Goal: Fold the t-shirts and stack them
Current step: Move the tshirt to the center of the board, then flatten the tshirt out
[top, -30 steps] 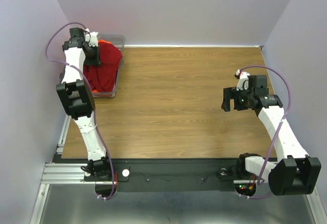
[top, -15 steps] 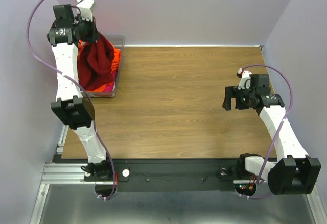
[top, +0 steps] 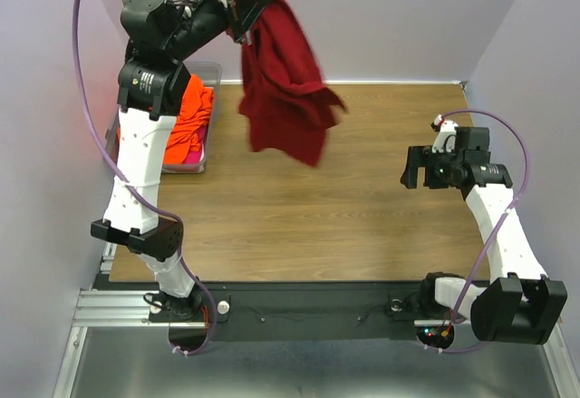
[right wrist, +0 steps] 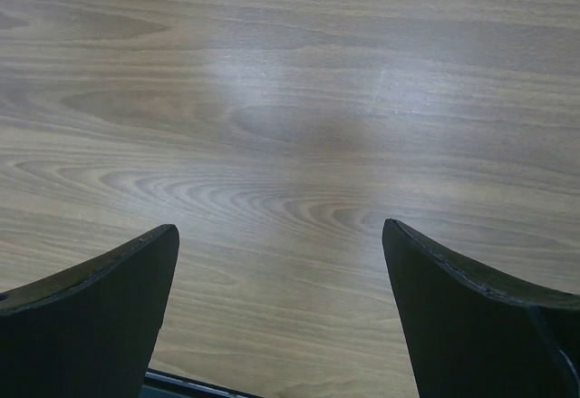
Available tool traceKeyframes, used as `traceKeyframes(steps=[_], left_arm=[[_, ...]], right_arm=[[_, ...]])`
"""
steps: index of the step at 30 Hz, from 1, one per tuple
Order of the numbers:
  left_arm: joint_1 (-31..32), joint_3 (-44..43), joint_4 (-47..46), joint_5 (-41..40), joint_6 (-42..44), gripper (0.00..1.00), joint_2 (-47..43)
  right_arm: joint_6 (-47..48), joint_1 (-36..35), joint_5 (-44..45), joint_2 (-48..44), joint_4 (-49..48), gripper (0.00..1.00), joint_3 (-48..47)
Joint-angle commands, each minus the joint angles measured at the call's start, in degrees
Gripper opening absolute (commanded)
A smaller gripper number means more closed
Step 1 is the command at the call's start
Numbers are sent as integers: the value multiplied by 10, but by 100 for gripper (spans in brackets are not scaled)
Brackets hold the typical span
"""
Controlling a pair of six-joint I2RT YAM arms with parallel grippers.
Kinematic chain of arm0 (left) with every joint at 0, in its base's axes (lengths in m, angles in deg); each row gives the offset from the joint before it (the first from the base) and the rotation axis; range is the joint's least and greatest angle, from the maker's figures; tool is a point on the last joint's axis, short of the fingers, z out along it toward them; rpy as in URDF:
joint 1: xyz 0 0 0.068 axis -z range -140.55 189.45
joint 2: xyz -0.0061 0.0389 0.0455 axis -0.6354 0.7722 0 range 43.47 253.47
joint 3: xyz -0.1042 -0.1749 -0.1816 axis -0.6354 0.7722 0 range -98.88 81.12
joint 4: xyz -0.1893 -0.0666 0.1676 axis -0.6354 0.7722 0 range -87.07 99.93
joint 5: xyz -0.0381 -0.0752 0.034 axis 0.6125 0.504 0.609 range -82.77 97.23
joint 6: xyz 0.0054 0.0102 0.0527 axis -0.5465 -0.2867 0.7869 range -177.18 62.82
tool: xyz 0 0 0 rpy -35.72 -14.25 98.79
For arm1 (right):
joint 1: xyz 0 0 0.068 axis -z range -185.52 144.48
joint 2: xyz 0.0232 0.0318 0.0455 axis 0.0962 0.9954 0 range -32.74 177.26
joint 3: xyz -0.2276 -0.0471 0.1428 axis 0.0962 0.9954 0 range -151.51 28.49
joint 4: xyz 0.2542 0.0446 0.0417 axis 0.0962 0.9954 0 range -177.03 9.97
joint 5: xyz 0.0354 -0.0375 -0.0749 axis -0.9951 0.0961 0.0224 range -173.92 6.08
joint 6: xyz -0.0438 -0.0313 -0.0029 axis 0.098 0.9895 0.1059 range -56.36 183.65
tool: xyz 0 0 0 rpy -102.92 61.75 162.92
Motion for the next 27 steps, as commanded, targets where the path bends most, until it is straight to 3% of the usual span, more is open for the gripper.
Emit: traceKeyframes(steps=[1,4,6,7,8,9,10,13,18,22,24,27], left_arm=[[28,-25,-210,23,-107,0,-23],[30,9,-234,56,-164,0,-18],[29,104,-214,79,-154,0,-40],[26,150,-201,80,-148,5,-52],[22,240,-180,88,-141,20,-63],[18,279,-160,89,-128,28,-73],[5,313,-135,82,-91,52,-84],[-30,428,-46,38,-43,99,-91],[-169,554,-20,69,0,99,-93],[-164,597,27,80,94,95,-115],[-136,627,52,78,143,86,-124],[-85,671,73,35,178,83,-130]], right_arm=[[-8,14,-7,-10,-6,100,-27],[-8,26,0,-10,-6,100,-34],[-5,30,13,-7,-6,100,-42],[-3,31,18,-8,-6,100,-46],[2,32,22,-8,-6,100,-53],[8,32,25,-9,-5,100,-56],[14,32,33,-12,-2,100,-58],[44,33,44,-16,7,100,-62],[84,33,15,6,19,100,-36],[97,33,-34,63,19,92,-20],[102,33,-39,104,18,85,-19],[103,33,-51,138,12,79,-16]])
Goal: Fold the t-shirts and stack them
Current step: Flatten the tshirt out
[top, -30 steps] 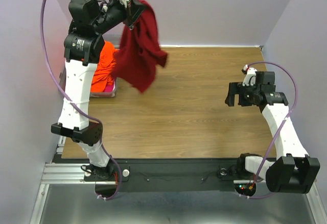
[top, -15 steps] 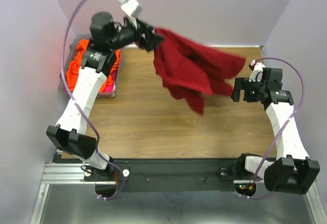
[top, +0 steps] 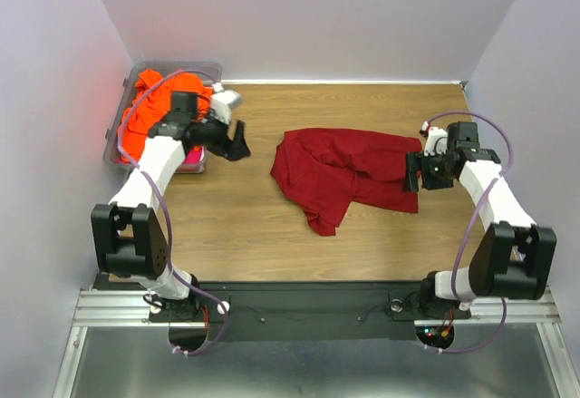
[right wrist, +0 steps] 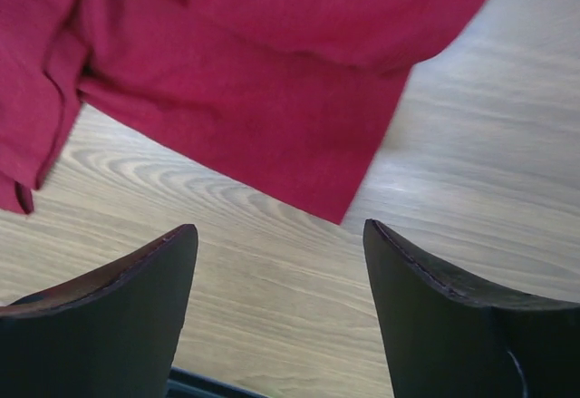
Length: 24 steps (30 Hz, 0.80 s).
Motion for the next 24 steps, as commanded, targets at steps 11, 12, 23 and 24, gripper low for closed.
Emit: traceKeyframes(steps=[11,12,23,24], left_arm=[[330,104,-60,-146,80,86,-21],[343,100,-62,-152,78,86,-12],[442,130,-125,-172,29,89,71],[447,131,-134,-174,24,89,76]], right_arm=[[-9,3,-56,153,-57,68,5],[-10,3,-59,159,-58,67,6],[-10,-1,-7,218,-63,64,13],[-10,-1,0,222,-63,64,12]])
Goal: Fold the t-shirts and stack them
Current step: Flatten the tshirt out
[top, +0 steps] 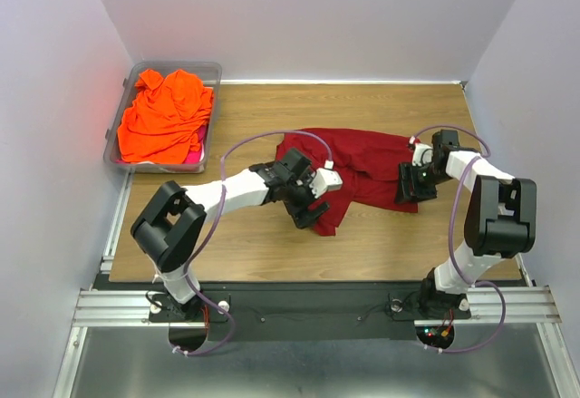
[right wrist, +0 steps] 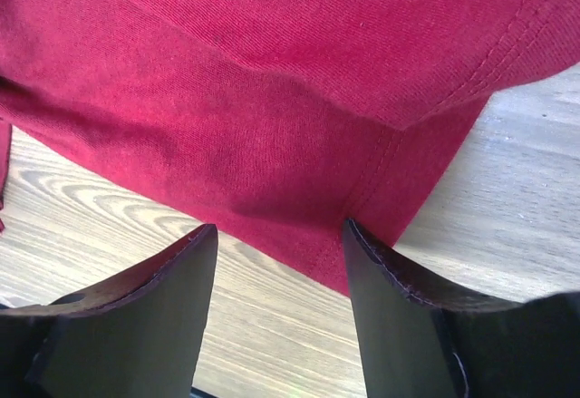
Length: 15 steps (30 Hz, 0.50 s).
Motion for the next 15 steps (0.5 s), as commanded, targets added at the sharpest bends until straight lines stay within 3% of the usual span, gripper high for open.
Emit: traceKeyframes(steps=[1,5,7,8,11,12,13,15], left_arm=[[26,8,-50,-11,-39,89,19],[36,0,-57,-28,-55,88,54],[35,-6,-44,-49,-53,68,66],[33,-9,-19,-54,-41,51,66],[23,-7,17,-54,-26,30,36],[12,-2,45,-50,-13,17,13],[8,1,59,-51,-5,11,-1],[-4,13,98,-65,17,0,-29]], right_arm=[[0,-2,41,34,-16,64,-4],[4,-2,59,59,-16,63,-9],[9,-3,72,71,-18,54,-10],[13,-3,84,84,-17,43,-11],[20,-3,110,97,-17,23,-8],[27,-4,113,98,-17,10,-7],[30,-3,117,96,-17,2,-4],[44,-3,125,81,-15,0,8]])
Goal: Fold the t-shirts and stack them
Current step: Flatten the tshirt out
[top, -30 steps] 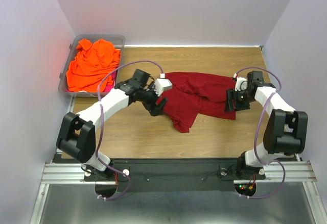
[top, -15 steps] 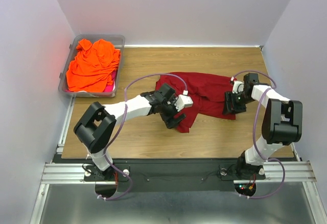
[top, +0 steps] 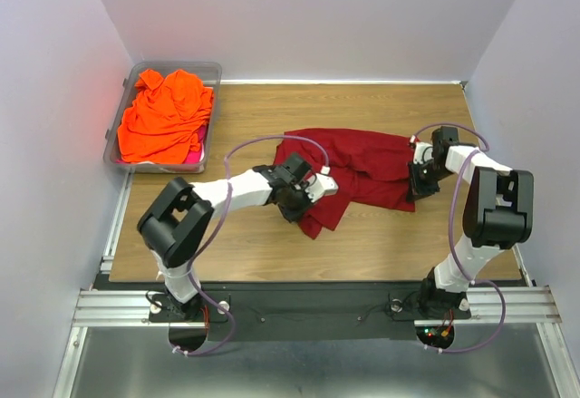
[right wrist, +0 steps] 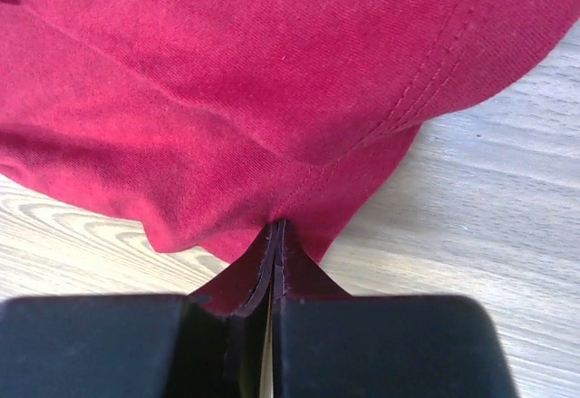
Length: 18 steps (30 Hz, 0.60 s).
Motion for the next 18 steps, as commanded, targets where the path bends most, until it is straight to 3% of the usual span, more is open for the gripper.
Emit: traceKeyframes(steps=[1,9,18], left_arm=[[-37,18,102,-26,48,0,-104],[-128,73,203,-93,145,0,-181],[-222,128,182,-171,209,0,-172]], right_arm=[[41,-6,63,23,-23,0,50],[100,-6,105,-52,-3,0,92],[155,-6,104,-97,30,1,132]])
